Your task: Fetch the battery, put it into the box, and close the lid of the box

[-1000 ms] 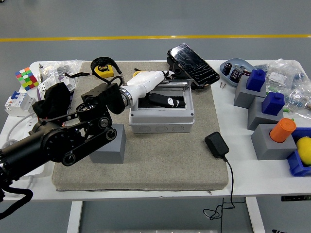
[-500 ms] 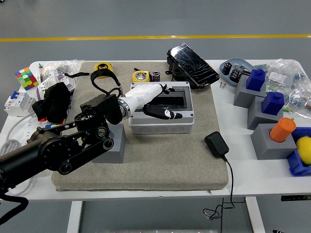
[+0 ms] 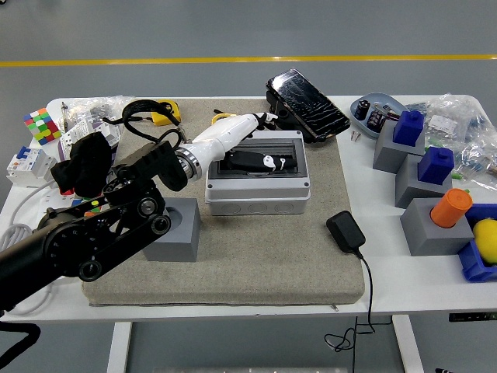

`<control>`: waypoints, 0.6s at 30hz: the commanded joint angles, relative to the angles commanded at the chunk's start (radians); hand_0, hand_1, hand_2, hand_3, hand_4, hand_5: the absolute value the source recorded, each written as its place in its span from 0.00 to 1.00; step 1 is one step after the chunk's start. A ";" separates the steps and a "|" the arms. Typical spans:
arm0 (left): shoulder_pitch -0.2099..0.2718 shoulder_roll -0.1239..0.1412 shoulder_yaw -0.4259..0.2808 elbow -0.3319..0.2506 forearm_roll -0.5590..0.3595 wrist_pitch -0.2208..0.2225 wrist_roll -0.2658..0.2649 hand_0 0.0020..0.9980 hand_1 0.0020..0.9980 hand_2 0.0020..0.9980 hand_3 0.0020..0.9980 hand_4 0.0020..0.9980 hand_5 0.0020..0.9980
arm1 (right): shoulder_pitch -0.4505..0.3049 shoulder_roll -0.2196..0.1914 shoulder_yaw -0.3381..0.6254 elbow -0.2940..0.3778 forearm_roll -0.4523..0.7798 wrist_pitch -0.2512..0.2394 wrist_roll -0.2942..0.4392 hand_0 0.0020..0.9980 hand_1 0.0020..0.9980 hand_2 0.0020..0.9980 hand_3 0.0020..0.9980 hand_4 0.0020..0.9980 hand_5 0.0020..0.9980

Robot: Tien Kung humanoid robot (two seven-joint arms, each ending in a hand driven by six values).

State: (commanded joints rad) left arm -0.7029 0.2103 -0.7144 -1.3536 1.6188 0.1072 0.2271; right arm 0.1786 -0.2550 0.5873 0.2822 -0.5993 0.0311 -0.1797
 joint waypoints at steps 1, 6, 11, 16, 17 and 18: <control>0.013 0.005 -0.024 -0.010 -0.013 0.017 -0.018 0.63 0.82 0.82 0.86 1.00 0.74 | 0.000 0.000 0.001 0.000 -0.001 0.000 0.000 0.67 0.68 0.70 0.55 0.92 0.53; 0.104 0.042 -0.166 -0.073 -0.154 0.146 -0.148 0.63 0.82 0.82 0.86 1.00 0.74 | 0.003 0.001 0.005 -0.004 -0.001 0.000 0.000 0.67 0.68 0.70 0.55 0.92 0.53; 0.201 0.079 -0.304 -0.140 -0.317 0.252 -0.267 0.60 0.78 0.78 0.81 1.00 0.70 | 0.007 0.001 0.004 -0.014 0.007 0.000 0.000 0.67 0.68 0.70 0.55 0.92 0.53; 0.305 0.099 -0.452 -0.201 -0.417 0.303 -0.335 0.53 0.75 0.74 0.78 1.00 0.66 | 0.034 0.002 -0.019 -0.026 0.024 -0.001 0.000 0.67 0.68 0.70 0.55 0.92 0.54; 0.324 0.100 -0.482 -0.208 -0.426 0.311 -0.345 0.53 0.75 0.74 0.78 1.00 0.66 | 0.043 0.001 -0.029 -0.026 0.026 0.000 0.000 0.67 0.68 0.70 0.55 0.92 0.54; 0.336 0.102 -0.501 -0.211 -0.434 0.314 -0.350 0.53 0.75 0.74 0.78 1.00 0.66 | 0.047 0.000 -0.034 -0.025 0.027 0.001 0.000 0.67 0.68 0.70 0.55 0.92 0.54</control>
State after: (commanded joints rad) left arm -0.3670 0.3123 -1.2159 -1.5642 1.1848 0.4212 -0.1233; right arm 0.2254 -0.2550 0.5537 0.2576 -0.5725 0.0320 -0.1801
